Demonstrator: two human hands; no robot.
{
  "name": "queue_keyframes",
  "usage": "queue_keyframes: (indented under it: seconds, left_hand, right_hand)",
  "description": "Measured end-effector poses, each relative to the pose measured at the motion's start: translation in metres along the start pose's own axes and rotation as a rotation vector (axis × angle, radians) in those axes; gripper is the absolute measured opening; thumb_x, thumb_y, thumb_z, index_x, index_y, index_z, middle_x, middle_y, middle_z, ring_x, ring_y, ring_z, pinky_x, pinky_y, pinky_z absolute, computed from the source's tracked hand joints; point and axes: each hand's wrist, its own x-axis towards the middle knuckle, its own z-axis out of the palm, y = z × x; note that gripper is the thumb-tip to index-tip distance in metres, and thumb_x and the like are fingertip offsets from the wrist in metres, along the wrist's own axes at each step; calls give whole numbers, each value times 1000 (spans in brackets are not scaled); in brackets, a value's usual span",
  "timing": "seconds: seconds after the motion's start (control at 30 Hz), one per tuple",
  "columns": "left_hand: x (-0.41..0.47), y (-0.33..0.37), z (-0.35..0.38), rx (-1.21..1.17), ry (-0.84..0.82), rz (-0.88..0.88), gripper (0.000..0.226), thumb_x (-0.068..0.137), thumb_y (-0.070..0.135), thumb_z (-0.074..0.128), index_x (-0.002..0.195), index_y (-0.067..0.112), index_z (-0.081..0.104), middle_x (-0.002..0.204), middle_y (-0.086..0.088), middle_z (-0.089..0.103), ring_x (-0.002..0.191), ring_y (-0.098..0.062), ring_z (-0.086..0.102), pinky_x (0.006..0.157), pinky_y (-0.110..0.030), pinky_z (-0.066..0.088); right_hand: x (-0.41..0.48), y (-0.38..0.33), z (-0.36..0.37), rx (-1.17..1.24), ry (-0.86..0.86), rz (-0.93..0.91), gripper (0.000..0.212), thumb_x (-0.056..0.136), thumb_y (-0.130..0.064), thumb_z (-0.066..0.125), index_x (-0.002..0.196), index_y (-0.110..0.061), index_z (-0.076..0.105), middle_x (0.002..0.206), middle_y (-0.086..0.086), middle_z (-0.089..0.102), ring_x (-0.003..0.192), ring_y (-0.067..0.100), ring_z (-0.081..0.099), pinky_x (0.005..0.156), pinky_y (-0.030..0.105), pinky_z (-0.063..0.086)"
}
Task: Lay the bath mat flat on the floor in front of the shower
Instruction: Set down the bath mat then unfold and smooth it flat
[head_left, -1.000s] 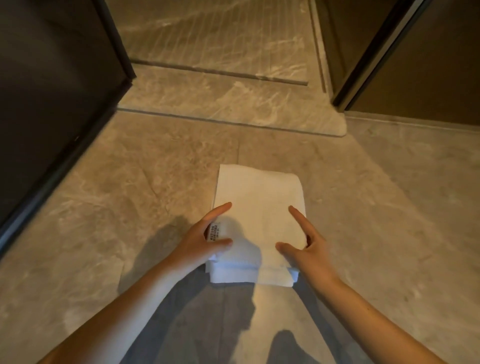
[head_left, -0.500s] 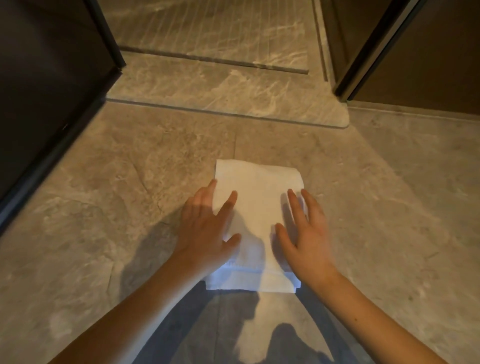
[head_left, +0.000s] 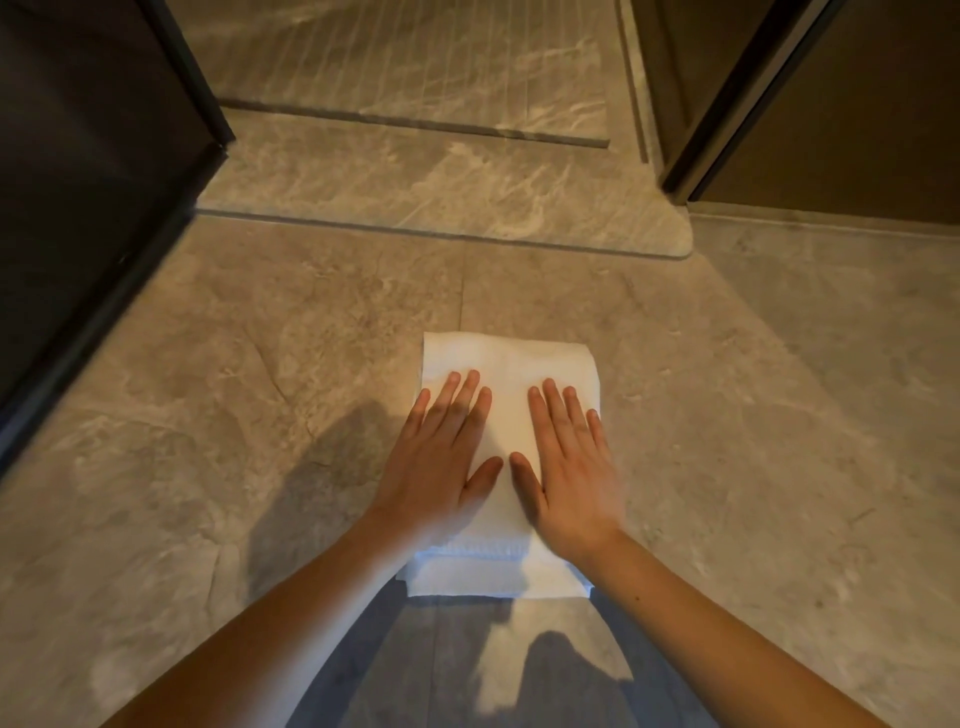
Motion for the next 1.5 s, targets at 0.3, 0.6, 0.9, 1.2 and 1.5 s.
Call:
queue_keyframes:
  seconds: [0.3, 0.6, 0.9, 1.2, 1.5]
  left_hand:
    - [-9, 4, -9, 27, -78, 22, 73, 97, 53, 22, 155, 12, 5, 163, -9, -8, 148, -21, -17, 120, -43, -7]
    - [-73, 8, -10, 14, -72, 315, 84, 86, 68, 45, 148, 14, 33, 160, -10, 23, 148, -26, 14, 121, -40, 7]
    - [-68, 6, -20, 52, -36, 363, 72, 80, 45, 73, 138, 9, 51, 148, -14, 44, 138, -34, 39, 110, -51, 26]
    - [-67, 5, -27, -28, 6, 343, 47, 89, 33, 68, 127, 7, 61, 141, -15, 53, 135, -35, 43, 110, -49, 28]
    - [-63, 7, -31, -74, -23, 324, 32, 95, 21, 61, 123, 6, 65, 140, -16, 54, 136, -35, 42, 112, -48, 26]
  right_hand:
    - [-9, 1, -4, 67, -6, -34, 66, 101, -49, 22, 156, -18, 3, 163, -2, -5, 149, 15, -13, 122, 36, -7]
    - [-49, 25, -45, 434, 169, -85, 45, 94, -10, 49, 139, -7, 51, 144, 14, 49, 134, 28, 43, 111, 36, 33]
    - [-84, 58, -38, 206, -145, -378, 60, 85, -14, 61, 144, -16, 47, 152, 6, 40, 145, 24, 29, 115, 42, 31]
    - [-84, 45, -33, 127, 32, -411, 36, 92, -28, 65, 121, -7, 67, 132, 13, 61, 129, 33, 52, 104, 53, 44]
    - [-76, 31, -37, 416, 98, -157, 23, 95, -24, 54, 102, -9, 70, 100, 7, 71, 93, 20, 62, 85, 8, 41]
